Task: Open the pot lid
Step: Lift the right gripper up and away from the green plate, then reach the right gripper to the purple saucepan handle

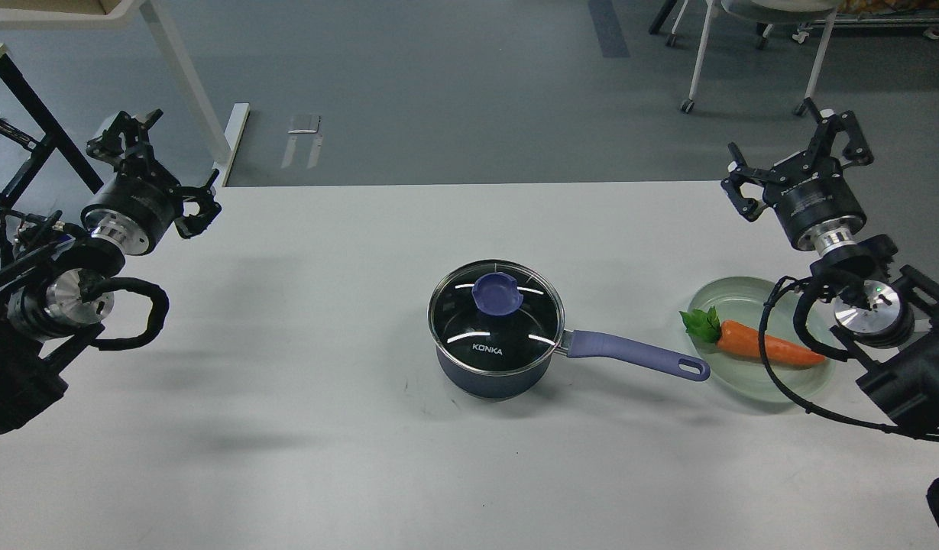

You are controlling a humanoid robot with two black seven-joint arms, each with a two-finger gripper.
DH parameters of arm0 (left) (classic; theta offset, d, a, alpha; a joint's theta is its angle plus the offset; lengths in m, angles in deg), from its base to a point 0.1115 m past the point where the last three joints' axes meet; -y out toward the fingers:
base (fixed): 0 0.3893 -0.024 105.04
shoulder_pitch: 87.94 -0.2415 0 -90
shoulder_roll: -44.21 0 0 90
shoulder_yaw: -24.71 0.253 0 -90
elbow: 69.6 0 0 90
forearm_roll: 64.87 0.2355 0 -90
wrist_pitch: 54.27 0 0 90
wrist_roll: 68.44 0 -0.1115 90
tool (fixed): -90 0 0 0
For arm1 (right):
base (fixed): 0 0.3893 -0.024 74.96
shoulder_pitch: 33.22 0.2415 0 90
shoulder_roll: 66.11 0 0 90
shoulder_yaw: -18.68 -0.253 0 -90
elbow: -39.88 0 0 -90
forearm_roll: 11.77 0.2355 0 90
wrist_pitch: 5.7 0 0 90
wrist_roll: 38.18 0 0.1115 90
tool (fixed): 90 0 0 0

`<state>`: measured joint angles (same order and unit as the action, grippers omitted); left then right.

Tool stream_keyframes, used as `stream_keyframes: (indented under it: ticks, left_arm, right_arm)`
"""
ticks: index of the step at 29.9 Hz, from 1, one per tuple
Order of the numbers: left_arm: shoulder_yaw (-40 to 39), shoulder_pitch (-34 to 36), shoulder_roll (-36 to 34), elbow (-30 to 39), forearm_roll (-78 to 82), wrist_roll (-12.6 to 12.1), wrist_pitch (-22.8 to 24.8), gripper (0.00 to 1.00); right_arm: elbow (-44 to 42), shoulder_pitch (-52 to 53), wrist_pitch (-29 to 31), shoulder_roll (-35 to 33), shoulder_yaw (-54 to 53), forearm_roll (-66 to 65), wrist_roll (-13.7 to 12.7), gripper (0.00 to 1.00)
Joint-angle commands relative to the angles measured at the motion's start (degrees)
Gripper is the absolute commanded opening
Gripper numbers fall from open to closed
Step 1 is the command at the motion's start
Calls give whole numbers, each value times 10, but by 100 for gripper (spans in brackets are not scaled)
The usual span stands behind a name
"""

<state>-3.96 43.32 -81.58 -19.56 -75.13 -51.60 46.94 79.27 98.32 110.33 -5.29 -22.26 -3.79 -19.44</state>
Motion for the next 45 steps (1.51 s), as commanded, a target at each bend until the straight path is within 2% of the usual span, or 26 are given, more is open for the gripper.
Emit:
stream_keyframes:
  ticks: [1,5,8,10,15,19,24,32,35,38,45]
  left_arm:
    - [5,0,-26,27,7,-8,0,99]
    - [6,-1,-44,33,23,-8,-4,99]
    - [6,-1,-38,32,23,-8,-39,99]
    - [5,-2,-36,34,23,-4,-54,100]
    - [5,-1,-42,35,23,-3,-54,99]
    - [5,0,-46,35,23,-6,-56,99]
    - [5,1,-53,35,43,-8,-55,99]
    - [5,12,-53,35,52,-8,-55,99]
    - [5,15,-52,35,52,-8,-54,99]
    - [5,15,-52,34,52,-7,-54,99]
    - [5,17,-48,34,53,-8,-55,99]
  right_arm:
    - [30,25,1,-68,27,-66,1,100]
    - [73,46,1,-101,31,-149,2,100]
    - [129,57,-4,-134,31,-243,1,100]
    - [190,57,-20,-161,31,-352,2,100]
    - [365,52,-57,-221,33,-608,2,100]
    - [444,49,-58,-237,68,-813,9,100]
    - [497,50,-58,-240,139,-948,11,100]
    - [518,55,-59,-237,223,-1169,15,99]
    - [517,50,-83,-235,261,-1235,23,99]
    - [514,49,-118,-233,289,-1266,46,99]
    - [474,56,-144,-203,298,-1279,47,94]
